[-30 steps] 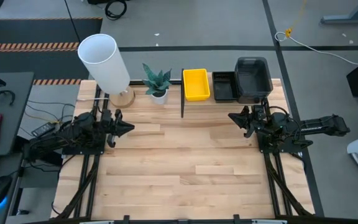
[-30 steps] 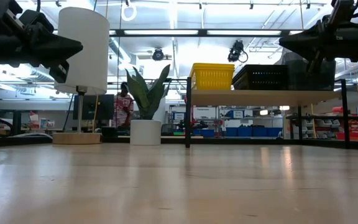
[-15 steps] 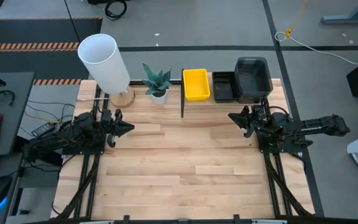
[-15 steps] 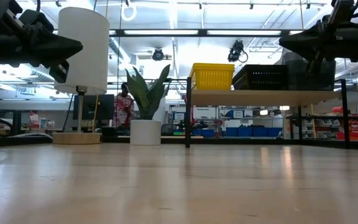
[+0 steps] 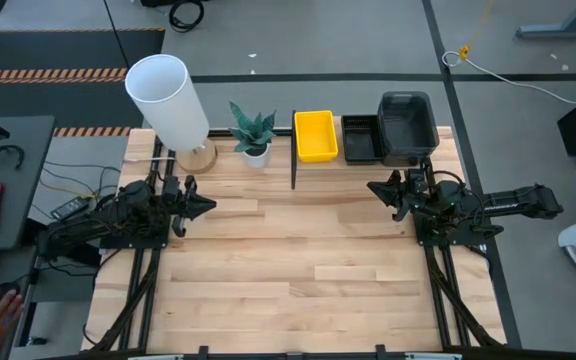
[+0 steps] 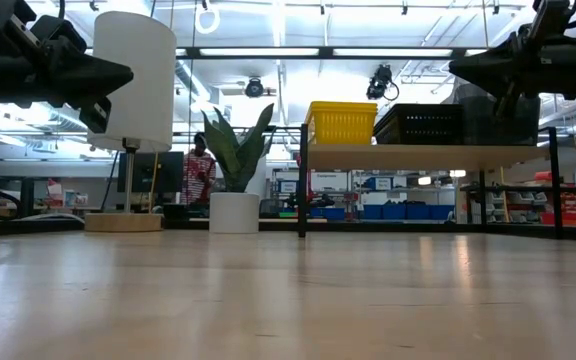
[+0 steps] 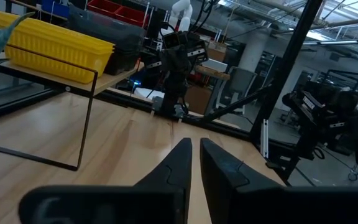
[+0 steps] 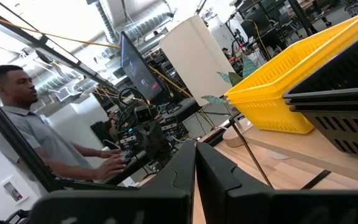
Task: Stack baskets on shelf by color
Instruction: Return to Home Position
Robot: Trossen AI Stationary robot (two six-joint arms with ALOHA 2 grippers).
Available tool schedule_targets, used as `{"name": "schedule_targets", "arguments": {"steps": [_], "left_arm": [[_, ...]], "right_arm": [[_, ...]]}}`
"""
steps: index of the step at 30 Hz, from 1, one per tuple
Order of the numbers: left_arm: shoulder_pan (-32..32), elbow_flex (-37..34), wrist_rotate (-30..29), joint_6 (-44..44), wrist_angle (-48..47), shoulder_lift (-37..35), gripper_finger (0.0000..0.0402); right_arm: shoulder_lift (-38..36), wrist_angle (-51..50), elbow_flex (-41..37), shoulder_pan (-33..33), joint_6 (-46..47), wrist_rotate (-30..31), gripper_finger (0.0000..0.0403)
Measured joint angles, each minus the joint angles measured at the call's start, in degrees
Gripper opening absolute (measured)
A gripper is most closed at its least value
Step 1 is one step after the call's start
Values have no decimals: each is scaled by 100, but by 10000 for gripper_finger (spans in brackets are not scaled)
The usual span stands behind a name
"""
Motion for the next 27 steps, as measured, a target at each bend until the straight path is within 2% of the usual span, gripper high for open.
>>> {"name": "schedule_targets", "arguments": {"steps": [27], "left_arm": [[-2,0,0,0,-2,0,31]], "right_arm": [[0,1,-2,0,1,-1,19]]}}
